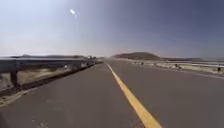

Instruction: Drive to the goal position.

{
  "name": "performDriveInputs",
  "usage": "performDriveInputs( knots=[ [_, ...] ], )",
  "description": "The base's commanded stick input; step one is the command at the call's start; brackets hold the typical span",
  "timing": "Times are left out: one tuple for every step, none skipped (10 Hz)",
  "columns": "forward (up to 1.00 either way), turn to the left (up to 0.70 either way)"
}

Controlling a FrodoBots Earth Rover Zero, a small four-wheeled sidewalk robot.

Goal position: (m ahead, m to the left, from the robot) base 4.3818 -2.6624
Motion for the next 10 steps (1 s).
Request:
performDriveInputs(
  knots=[
    [0.50, 0.00],
    [0.50, 0.00],
    [0.50, 0.00],
    [0.50, 0.00],
    [0.50, 0.00],
    [0.50, 0.00],
    [0.50, 0.00],
    [0.50, 0.00],
    [0.50, 0.00],
    [0.50, 0.00]
  ],
)
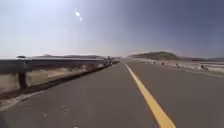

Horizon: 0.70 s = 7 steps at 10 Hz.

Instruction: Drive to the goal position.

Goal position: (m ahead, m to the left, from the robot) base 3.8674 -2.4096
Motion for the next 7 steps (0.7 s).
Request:
performDriveInputs(
  knots=[
    [0.50, -0.12],
    [0.50, -0.34],
    [0.50, -0.43],
    [0.50, -0.19],
    [0.50, 0.00],
    [0.50, 0.00],
    [0.50, 0.00]
  ],
)
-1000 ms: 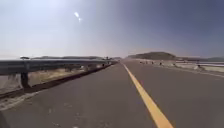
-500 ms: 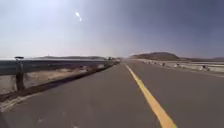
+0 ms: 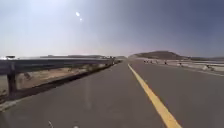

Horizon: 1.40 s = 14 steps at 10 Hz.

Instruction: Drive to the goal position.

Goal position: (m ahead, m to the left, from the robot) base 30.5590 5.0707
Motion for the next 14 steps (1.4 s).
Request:
performDriveInputs(
  knots=[
    [0.50, 0.00],
    [0.50, 0.00],
    [0.50, 0.00],
    [0.50, 0.00],
    [0.50, 0.00],
    [0.50, 0.00],
    [0.50, 0.00],
    [0.50, 0.00],
    [0.50, 0.00],
    [0.50, 0.00],
    [0.50, 0.00],
    [0.50, 0.00],
    [0.50, 0.00],
    [0.50, 0.00]
  ],
)
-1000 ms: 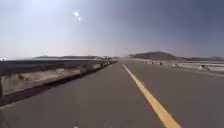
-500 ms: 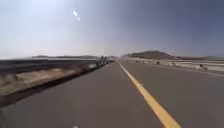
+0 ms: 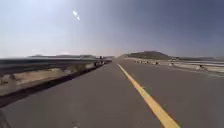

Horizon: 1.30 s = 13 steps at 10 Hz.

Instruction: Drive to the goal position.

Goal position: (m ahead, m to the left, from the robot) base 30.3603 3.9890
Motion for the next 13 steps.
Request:
performDriveInputs(
  knots=[
    [0.50, 0.00],
    [0.50, 0.00],
    [0.50, 0.00],
    [0.50, 0.00],
    [0.50, 0.00],
    [0.50, 0.00],
    [0.50, 0.00],
    [0.50, 0.00],
    [0.50, 0.00],
    [0.50, 0.00],
    [0.50, 0.00],
    [0.50, 0.00],
    [0.50, 0.00]
  ],
)
